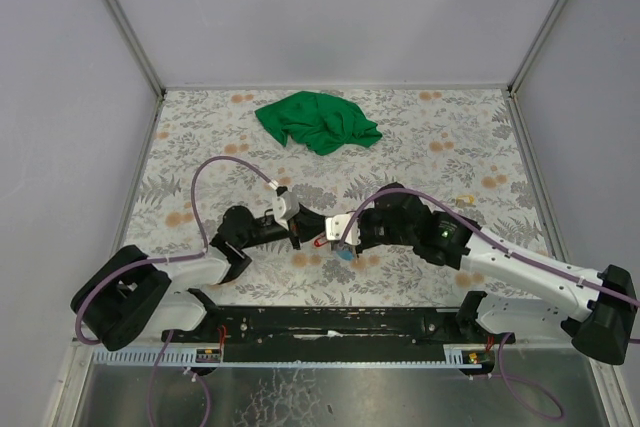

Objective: Put the keys on the keyring

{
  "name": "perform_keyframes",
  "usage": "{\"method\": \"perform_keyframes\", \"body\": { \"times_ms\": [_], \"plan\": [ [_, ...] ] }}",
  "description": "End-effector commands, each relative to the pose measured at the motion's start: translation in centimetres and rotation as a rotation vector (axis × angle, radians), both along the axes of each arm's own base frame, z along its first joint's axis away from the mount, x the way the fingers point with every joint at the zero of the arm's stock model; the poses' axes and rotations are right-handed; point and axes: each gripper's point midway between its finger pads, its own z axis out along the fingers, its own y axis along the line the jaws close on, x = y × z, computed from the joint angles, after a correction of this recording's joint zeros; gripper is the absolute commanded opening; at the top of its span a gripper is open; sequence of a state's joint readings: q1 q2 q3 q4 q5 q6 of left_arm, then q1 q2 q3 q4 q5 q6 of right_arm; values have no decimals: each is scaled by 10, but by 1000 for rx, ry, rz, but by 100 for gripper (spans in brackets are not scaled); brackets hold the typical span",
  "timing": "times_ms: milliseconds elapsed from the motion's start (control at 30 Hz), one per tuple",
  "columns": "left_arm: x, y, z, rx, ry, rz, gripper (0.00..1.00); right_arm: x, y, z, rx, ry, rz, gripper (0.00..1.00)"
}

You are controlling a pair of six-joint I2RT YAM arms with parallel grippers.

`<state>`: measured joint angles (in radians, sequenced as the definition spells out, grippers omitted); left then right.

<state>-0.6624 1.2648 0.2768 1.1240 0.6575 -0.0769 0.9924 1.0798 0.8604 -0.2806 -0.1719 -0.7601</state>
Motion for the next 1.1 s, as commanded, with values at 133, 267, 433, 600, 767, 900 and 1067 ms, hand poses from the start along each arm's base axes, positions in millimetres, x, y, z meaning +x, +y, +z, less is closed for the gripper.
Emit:
{"method": "perform_keyframes", "body": {
  "times_ms": [133, 267, 433, 600, 767, 900, 1067],
  "plan": [
    [21, 13, 34, -194, 46, 158, 0, -4, 1, -12, 33, 49, -31, 0],
    [25, 15, 39, -259, 90, 197, 0, -5, 8, -15, 48, 56, -22, 0],
    [25, 14, 42, -296, 111, 226, 0, -5, 14, -13, 80, 50, -8, 0],
    [23, 15, 46, -340, 130, 252, 0, 0, 15, -13, 90, 24, -25, 0],
    [20, 16, 42, -340, 138, 250, 0, 9, 8, -1, 83, -43, -47, 0],
    [16, 18, 33, -293, 106, 247, 5, 15, 3, 13, 62, -100, -53, 0],
    [15, 16, 24, -199, 50, 243, 17, 14, 2, 25, 39, -119, -31, 0]
  ]
}}
